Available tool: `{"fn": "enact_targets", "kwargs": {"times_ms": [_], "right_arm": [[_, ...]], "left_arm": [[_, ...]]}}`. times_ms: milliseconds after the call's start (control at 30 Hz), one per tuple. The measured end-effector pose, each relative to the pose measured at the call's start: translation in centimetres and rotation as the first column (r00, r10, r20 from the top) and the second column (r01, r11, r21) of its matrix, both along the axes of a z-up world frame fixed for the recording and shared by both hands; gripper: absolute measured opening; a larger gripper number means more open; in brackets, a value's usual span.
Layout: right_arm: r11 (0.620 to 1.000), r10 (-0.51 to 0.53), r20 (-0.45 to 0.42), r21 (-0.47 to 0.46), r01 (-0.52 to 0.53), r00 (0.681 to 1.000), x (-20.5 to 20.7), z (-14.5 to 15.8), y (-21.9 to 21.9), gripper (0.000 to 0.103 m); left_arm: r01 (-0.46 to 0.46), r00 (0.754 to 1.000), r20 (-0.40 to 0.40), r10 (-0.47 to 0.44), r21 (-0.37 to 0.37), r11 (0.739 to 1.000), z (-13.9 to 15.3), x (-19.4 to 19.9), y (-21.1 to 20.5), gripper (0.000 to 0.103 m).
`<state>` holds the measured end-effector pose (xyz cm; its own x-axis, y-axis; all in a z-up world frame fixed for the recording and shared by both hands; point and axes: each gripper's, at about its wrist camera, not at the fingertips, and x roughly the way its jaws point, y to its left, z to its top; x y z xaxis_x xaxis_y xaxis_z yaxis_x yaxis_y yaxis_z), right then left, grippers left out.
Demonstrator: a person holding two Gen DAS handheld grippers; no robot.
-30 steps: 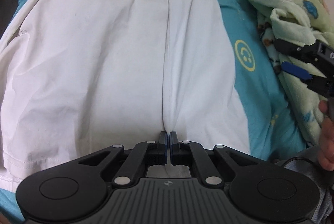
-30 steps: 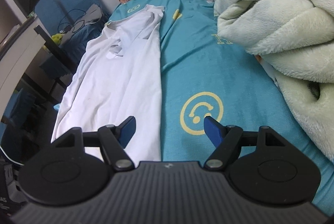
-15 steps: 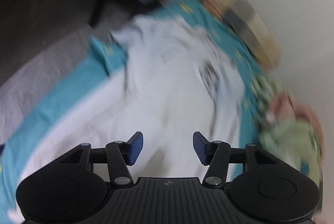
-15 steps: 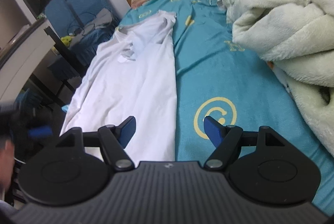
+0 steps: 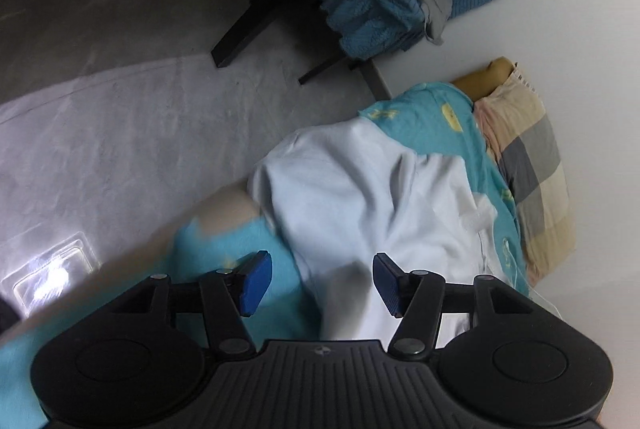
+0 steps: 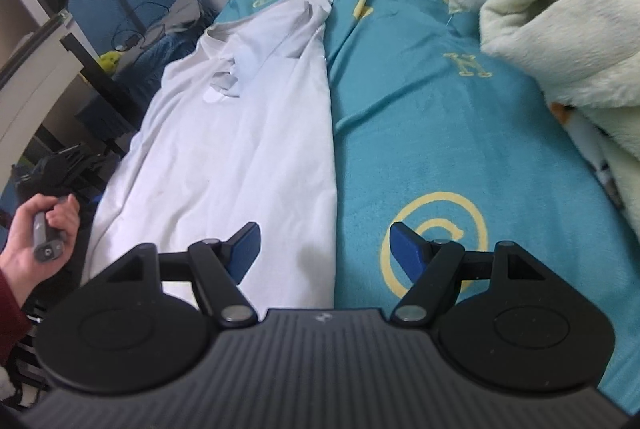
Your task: Fold clothes
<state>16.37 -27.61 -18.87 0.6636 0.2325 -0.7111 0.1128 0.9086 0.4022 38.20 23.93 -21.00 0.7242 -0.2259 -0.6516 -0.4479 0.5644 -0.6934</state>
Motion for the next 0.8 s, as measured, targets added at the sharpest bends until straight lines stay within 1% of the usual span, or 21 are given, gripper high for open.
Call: {"fn": "enact_targets", "kwargs": {"times_ms": [200, 233, 267, 300, 333, 367, 400, 433, 467, 500, 533, 567, 600, 633, 667, 700, 733, 767, 800], "right_arm": [[1.0, 0.018, -0.022, -0.02, -0.019, 1.0, 1.5, -1.3, 0.7, 0.073], [1.0, 0.018, -0.026, -0.02, -0.019, 0.999, 1.7, -1.4, 0.7, 0.073], [1.0, 0.019, -0.03, -0.019, -0.019, 0.999, 1.8, -1.6, 0.8, 0.073], [1.0, 0.017, -0.032, -0.011, -0.018, 0.999, 1.9, -1.7, 0.8, 0.073], [1.0, 0.018, -0.031, -0.007, -0.018, 0.999, 2.0, -1.7, 0.9, 0.073], [1.0, 0.02, -0.027, -0.007, -0.02, 0.999, 2.1, -1.6, 1.0, 0.073], [1.0, 0.023, -0.023, -0.008, -0.023, 0.999, 2.2, -1.6, 1.1, 0.073], [1.0, 0.026, -0.021, -0.008, -0.026, 0.999, 2.3, -1.5, 1.3, 0.073], [1.0, 0.029, -0.018, -0.009, -0.029, 0.999, 2.3, -1.4, 1.4, 0.073], [0.999, 0.031, -0.017, -0.007, -0.031, 0.999, 2.4, -1.3, 1.6, 0.073], [0.999, 0.034, -0.012, -0.005, -0.034, 0.999, 2.3, -1.2, 1.7, 0.073], [0.999, 0.037, -0.004, -0.004, -0.037, 0.999, 2.1, -1.0, 1.8, 0.073], [0.999, 0.04, 0.004, -0.005, -0.04, 0.999, 2.0, -0.8, 1.9, 0.073], [0.999, 0.043, 0.011, -0.004, -0.043, 0.999, 1.8, -0.6, 2.0, 0.073], [0.999, 0.044, 0.018, 0.0, -0.044, 0.999, 1.7, -0.4, 1.9, 0.073], [0.999, 0.041, 0.023, 0.009, -0.042, 0.999, 1.5, -0.2, 1.9, 0.073], [0.999, 0.039, 0.028, 0.018, -0.039, 0.999, 1.3, 0.0, 1.8, 0.073], [0.999, 0.033, 0.033, 0.03, -0.034, 0.999, 1.1, 0.2, 1.6, 0.073], [0.999, 0.027, 0.039, 0.041, -0.028, 0.999, 1.0, 0.3, 1.4, 0.073]], "left_arm": [[-0.05, 0.999, 0.019, 0.05, -0.004, 0.999, -2.6, 4.0, 1.2, 0.058], [-0.042, 0.999, 0.027, 0.042, 0.009, 0.999, -2.9, 4.5, 1.3, 0.056], [-0.03, 0.999, 0.034, 0.029, 0.024, 0.999, -3.0, 5.0, 1.4, 0.046], [-0.018, 0.999, 0.041, 0.017, 0.038, 0.999, -3.2, 5.4, 1.4, 0.04], [-0.012, 0.999, 0.041, 0.009, 0.064, 0.998, -3.1, 5.6, 1.3, 0.021], [0.002, 0.999, 0.044, -0.006, 0.094, 0.996, -2.9, 5.7, 1.2, 0.009], [0.018, 0.999, 0.048, -0.024, 0.124, 0.992, -2.6, 5.8, 1.0, 0.008], [0.033, 0.998, 0.054, -0.043, 0.177, 0.984, -1.9, 5.9, 0.5, 0.006], [0.047, 0.996, 0.066, -0.065, 0.246, 0.968, -1.0, 6.0, -0.1, 0.006], [0.064, 0.993, 0.077, -0.092, 0.314, 0.947, 0.1, 6.0, -0.9, 0.006], [0.082, 0.989, 0.084, -0.125, 0.394, 0.916, 1.4, 6.2, -2.1, 0.006], [0.1, 0.983, 0.087, -0.16, 0.475, 0.874, 2.8, 6.4, -3.5, 0.005], [0.115, 0.977, 0.087, -0.195, 0.552, 0.826, 4.2, 6.5, -4.8, 0.005], [0.128, 0.97, 0.084, -0.229, 0.625, 0.77, 5.5, 6.7, -6.1, 0.005], [0.144, 0.958, 0.081, -0.274, 0.692, 0.708, 6.8, 6.7, -7.8, 0.005], [0.158, 0.944, 0.075, -0.321, 0.752, 0.64, 8.1, 6.7, -9.6, 0.005], [0.173, 0.925, 0.066, -0.374, 0.804, 0.569, 9.3, 6.6, -11.6, 0.005], [0.188, 0.905, 0.053, -0.423, 0.842, 0.506, 10.3, 6.4, -13.6, 0.005], [0.202, 0.883, 0.037, -0.467, 0.87, 0.449, 11.1, 6.1, -15.6, 0.005]]}}
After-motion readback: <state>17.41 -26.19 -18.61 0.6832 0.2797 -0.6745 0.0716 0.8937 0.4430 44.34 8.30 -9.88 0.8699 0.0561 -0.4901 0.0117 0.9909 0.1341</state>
